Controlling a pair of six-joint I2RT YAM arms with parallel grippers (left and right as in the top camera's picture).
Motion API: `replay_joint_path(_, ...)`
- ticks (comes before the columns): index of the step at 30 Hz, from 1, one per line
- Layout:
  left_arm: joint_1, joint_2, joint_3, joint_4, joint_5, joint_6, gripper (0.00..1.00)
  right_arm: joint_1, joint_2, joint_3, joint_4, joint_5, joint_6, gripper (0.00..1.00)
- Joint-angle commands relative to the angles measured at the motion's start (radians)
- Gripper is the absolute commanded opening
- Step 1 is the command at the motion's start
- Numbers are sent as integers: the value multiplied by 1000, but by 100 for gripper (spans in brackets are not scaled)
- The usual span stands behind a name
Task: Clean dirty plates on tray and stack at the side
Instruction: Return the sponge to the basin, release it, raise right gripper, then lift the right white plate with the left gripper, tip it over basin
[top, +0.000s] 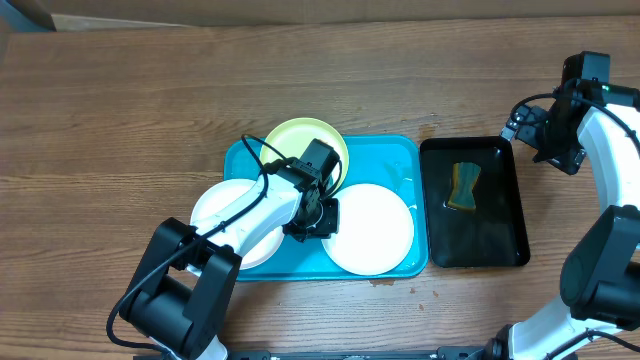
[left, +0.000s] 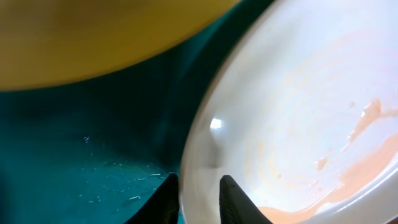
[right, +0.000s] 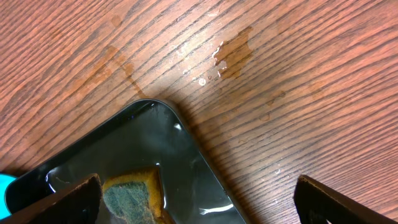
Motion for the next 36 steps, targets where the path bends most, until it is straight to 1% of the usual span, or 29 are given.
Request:
replay_joint_path(1,-1,8,14,11,21,22,27,-3,-9,14,6,-6,5,100)
replay_joint_path(4,-5,9,13,20,12,21,27,-3,-9,14,6,-6,5,100)
replay_joint_path(8,-18,9,9,20,-5,17,23,-3,-9,14,6,-6,5,100)
replay_joint_path(14,-43,9,5,23,-29,3,22,-3,-9,14,6,-6,5,100)
replay_joint_path(15,-44,9,5,22,-29,3,19,-3,-9,14,6,-6,5,100)
replay_joint_path(16,-44,9,5,19,-29,3,13,-3,-9,14,6,-6,5,100)
replay_joint_path(17,-43,9,5,16,-28,3,4,-3,-9,14,6,-6,5,100)
replay_joint_path(22,-37,6,24,-13,-13,3,4,-3,-9,14,6,-6,5,100)
replay_joint_path(25,-17,0,86,-89,-31,27,4,-3,-9,14,6,-6,5,100)
replay_joint_path(31,40,-7,280,-252,-44,125,4,-3,-9,14,6,-6,5,100)
replay_joint_path(36,50,-7,403,-319,-44,168,4,-3,-9,14,6,-6,5,100)
